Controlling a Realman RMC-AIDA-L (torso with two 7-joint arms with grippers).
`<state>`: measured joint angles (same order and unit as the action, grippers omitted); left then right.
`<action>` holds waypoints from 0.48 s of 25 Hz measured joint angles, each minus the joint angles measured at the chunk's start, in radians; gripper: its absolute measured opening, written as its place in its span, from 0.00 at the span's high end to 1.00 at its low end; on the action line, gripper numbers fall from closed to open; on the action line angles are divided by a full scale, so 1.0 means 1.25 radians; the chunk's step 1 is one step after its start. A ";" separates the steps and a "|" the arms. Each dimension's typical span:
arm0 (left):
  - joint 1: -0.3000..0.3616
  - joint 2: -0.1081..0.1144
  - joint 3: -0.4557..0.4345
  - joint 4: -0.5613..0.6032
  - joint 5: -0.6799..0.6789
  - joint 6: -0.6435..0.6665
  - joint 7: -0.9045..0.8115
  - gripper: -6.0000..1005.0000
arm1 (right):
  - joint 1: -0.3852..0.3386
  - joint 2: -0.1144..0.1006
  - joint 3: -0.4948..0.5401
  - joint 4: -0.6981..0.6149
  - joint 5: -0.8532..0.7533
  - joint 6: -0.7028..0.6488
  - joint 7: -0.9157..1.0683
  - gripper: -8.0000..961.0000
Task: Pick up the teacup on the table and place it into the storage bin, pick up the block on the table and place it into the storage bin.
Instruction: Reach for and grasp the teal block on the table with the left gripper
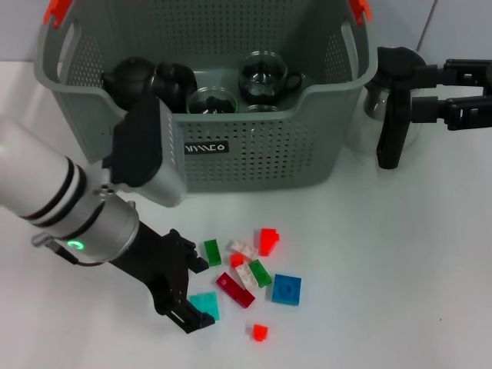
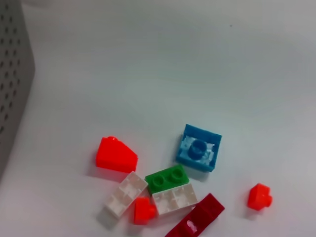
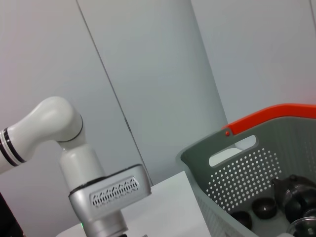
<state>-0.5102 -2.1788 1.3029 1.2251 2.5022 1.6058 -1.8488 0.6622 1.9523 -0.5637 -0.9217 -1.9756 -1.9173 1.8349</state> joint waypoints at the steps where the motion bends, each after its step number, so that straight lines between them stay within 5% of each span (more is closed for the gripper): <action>1: 0.001 0.000 0.010 -0.003 0.002 -0.010 -0.001 0.13 | 0.000 0.000 0.001 0.001 0.000 0.000 -0.001 0.08; 12: 0.013 0.000 0.038 -0.007 0.008 -0.027 -0.005 0.13 | 0.001 -0.001 -0.002 0.009 0.000 -0.010 -0.016 0.08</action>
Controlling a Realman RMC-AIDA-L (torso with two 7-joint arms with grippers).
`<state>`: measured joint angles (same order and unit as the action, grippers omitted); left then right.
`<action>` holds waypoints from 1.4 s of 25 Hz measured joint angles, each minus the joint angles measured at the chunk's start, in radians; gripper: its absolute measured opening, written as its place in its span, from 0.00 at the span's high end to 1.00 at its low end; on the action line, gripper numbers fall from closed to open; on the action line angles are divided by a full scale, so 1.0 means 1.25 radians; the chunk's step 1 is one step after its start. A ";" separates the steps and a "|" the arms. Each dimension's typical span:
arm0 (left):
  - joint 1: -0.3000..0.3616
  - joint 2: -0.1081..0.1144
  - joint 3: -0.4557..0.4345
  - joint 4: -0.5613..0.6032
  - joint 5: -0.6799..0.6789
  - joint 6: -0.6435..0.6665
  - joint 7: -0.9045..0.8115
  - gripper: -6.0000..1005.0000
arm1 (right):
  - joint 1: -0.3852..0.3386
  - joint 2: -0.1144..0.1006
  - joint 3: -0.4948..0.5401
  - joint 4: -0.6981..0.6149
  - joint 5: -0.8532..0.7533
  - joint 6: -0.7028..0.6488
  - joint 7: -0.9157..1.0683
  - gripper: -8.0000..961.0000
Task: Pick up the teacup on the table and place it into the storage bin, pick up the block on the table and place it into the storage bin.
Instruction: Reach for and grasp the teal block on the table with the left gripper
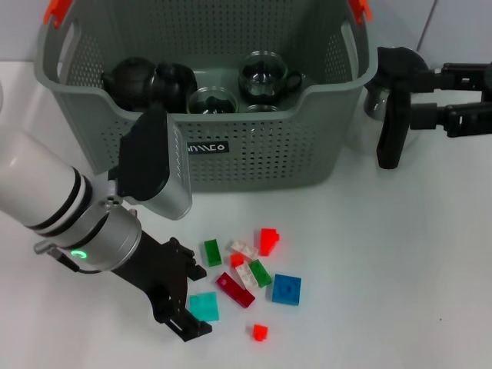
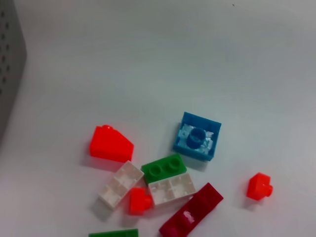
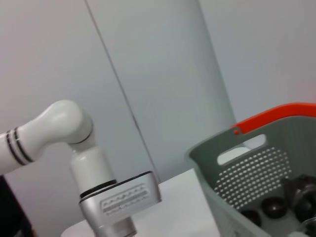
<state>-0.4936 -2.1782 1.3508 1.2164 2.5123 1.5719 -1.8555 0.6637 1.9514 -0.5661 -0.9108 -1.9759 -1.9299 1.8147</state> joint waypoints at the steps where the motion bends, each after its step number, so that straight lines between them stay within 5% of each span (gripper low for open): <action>1: 0.001 0.000 0.001 0.000 0.000 0.002 -0.001 0.13 | 0.001 0.000 -0.002 0.000 0.000 -0.007 -0.004 0.08; 19: 0.004 0.000 0.018 -0.018 0.001 -0.020 -0.013 0.13 | 0.000 0.003 -0.078 0.000 -0.006 -0.038 -0.033 0.08; 35: 0.006 0.000 0.029 -0.026 0.003 -0.034 -0.015 0.14 | -0.004 0.003 -0.063 0.001 -0.002 -0.035 -0.027 0.08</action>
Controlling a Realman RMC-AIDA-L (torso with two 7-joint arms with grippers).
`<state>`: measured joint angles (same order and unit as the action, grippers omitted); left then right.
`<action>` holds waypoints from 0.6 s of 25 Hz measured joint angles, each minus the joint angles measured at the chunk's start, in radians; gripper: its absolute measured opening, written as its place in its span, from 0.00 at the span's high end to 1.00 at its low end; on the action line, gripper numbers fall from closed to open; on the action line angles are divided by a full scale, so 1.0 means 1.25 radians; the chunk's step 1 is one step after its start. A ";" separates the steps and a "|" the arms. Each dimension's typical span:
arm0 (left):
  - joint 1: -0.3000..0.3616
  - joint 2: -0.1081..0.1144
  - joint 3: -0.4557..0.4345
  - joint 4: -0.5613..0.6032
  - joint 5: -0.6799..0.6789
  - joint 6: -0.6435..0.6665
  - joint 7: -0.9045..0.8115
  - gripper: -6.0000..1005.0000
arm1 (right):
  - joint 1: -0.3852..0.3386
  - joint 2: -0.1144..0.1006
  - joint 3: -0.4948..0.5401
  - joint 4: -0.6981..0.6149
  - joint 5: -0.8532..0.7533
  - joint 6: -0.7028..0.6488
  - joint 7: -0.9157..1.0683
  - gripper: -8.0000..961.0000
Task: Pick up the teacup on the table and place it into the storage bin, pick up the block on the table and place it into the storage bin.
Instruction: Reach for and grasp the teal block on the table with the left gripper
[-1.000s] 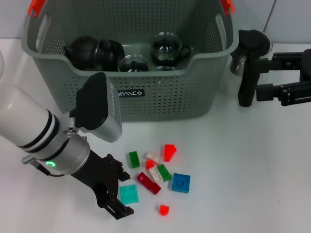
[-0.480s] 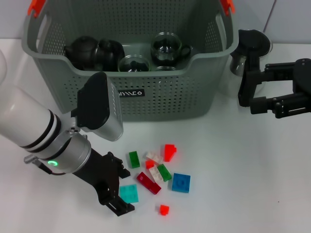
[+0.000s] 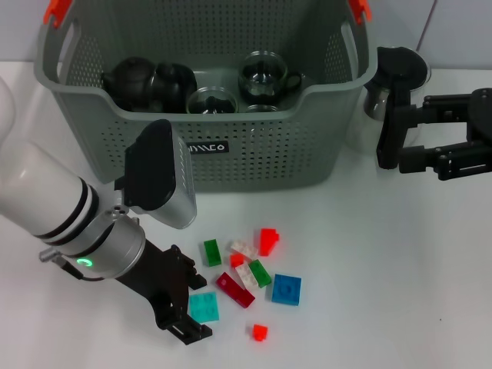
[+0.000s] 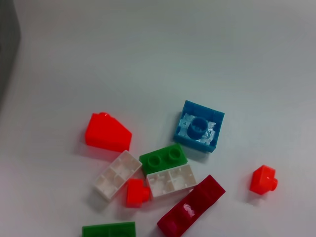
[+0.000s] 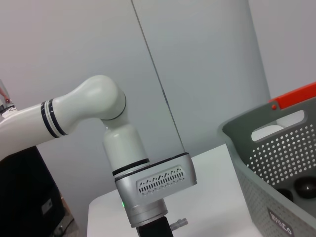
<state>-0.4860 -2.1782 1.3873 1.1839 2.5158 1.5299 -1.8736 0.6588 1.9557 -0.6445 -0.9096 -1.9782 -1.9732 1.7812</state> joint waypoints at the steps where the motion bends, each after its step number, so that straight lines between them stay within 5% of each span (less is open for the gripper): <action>1: 0.000 0.000 0.001 0.002 0.000 0.001 0.000 0.14 | 0.000 0.000 0.001 0.000 0.000 0.000 0.000 0.08; 4: 0.002 0.000 0.013 0.009 0.010 -0.001 -0.004 0.14 | -0.001 -0.001 0.006 0.000 0.000 -0.001 0.001 0.08; 12: 0.002 0.000 0.014 0.033 0.020 0.000 -0.025 0.41 | -0.002 -0.002 0.016 0.000 0.001 -0.005 0.001 0.08; 15: 0.002 0.000 0.017 0.037 0.020 0.000 -0.024 0.41 | -0.003 -0.003 0.018 0.000 0.001 -0.005 0.001 0.08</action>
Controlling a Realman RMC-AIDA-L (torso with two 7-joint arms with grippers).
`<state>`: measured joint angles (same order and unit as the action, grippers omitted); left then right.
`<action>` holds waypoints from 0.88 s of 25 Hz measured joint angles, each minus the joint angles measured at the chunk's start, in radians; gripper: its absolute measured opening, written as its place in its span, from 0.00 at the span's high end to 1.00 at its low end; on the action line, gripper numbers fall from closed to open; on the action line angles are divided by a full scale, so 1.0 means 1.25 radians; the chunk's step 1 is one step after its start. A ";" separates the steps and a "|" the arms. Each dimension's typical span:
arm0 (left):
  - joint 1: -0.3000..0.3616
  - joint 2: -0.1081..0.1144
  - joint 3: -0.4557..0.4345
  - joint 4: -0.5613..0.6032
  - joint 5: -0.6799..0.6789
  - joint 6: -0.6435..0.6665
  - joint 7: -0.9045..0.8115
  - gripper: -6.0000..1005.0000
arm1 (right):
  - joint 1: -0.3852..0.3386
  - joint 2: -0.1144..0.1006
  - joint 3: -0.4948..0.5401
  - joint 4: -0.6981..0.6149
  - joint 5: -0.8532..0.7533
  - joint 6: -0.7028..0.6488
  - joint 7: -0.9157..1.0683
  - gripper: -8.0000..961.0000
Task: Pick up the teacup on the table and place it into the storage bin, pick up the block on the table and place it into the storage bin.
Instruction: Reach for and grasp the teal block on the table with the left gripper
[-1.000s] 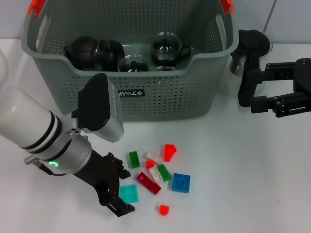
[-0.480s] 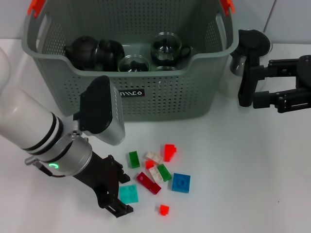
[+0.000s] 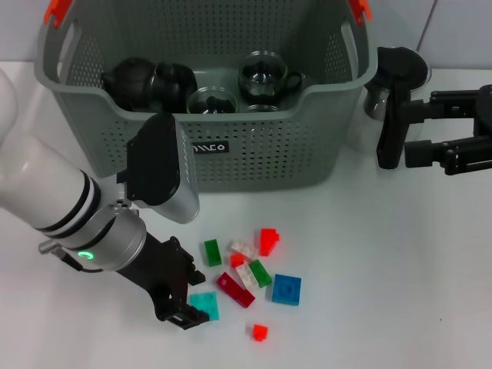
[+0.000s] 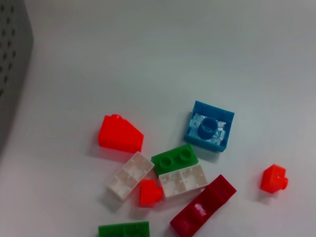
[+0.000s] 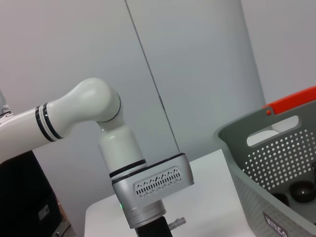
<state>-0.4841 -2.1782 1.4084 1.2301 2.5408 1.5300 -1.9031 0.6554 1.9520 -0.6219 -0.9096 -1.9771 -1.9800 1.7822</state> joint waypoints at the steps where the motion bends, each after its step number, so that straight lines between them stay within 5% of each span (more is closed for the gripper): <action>1: -0.001 0.000 0.000 0.002 0.000 0.001 0.001 0.41 | 0.000 0.000 0.000 0.000 0.000 0.000 0.000 0.08; 22: -0.002 0.000 0.045 0.025 0.022 0.024 -0.025 0.41 | -0.001 0.002 0.002 0.000 0.001 -0.001 0.000 0.08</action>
<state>-0.4870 -2.1782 1.4641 1.2608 2.5680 1.5603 -1.9344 0.6542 1.9543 -0.6192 -0.9096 -1.9765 -1.9815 1.7825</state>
